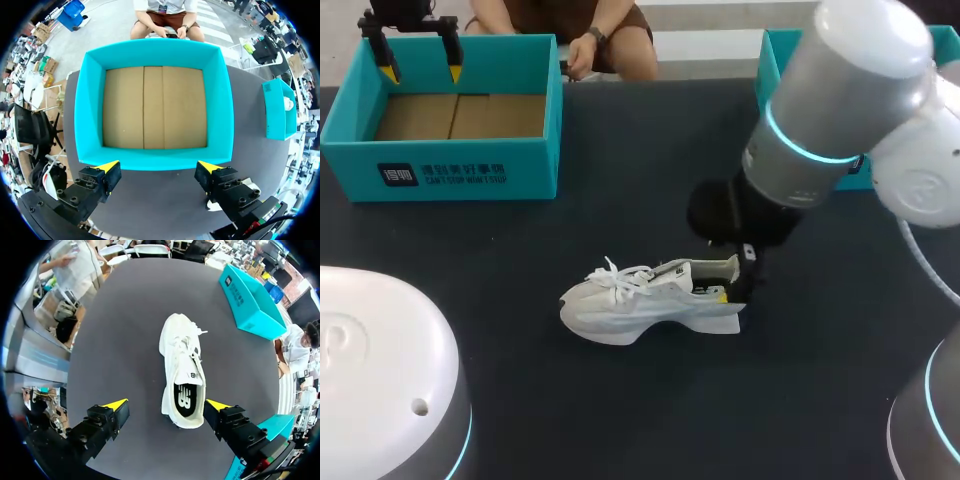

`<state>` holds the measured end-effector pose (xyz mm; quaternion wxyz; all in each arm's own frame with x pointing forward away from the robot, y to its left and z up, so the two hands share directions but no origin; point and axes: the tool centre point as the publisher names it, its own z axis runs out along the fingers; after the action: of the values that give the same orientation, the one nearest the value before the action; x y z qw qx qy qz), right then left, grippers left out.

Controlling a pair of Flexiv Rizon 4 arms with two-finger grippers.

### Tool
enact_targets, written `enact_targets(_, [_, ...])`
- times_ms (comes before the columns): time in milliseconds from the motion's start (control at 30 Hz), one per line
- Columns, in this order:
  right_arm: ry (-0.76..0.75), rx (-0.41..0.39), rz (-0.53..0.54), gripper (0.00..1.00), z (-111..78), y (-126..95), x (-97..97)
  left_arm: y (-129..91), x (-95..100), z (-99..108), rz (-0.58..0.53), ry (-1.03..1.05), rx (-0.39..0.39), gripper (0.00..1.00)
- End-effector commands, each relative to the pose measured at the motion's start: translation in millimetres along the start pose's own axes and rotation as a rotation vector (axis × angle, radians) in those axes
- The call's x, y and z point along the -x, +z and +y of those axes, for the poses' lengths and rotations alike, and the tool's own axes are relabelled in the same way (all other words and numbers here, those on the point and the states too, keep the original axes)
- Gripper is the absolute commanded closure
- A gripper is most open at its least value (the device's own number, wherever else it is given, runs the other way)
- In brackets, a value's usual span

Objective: Take the shoe out of the shoebox, open the shoe tongue, remove and reinsert the insole, then place the shoe into the shoebox

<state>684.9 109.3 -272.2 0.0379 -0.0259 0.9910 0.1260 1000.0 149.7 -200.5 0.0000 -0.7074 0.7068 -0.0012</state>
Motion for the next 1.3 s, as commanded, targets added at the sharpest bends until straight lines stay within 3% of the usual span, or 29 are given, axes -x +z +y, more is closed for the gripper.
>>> enact_targets(33, [0.003,0.378,-0.018,0.0,-25.7,6,-1.0,0,0.1,0,-0.001,0.0,0.001,0.0])
enact_targets(167, [0.032,0.402,-0.016,0.0,-42.2,7,3.4,0,0.1,0,-0.001,0.0,0.001,0.0])
enact_targets(433, [0.056,0.542,-0.047,0.0,-64.1,15,14.3,0,0.1,0,-0.001,0.0,0.001,0.0])
enact_targets(633, [0.018,0.624,-0.098,0.0,-70.6,22,19.6,0,0.1,0,-0.001,0.0,0.001,0.0])
enact_targets(900, [-0.025,0.763,-0.065,0.0,-76.8,39,22.9,0,0.1,0,-0.001,0.0,0.001,0.0])
enact_targets(967, [-0.021,0.709,-0.028,0.0,-78.3,43,21.9,0,0.1,0,-0.001,0.0,0.001,0.0])
enact_targets(1300, [-0.021,0.709,-0.028,0.0,-78.3,43,21.9,0,0.1,0,-0.001,0.0,0.001,0.0])
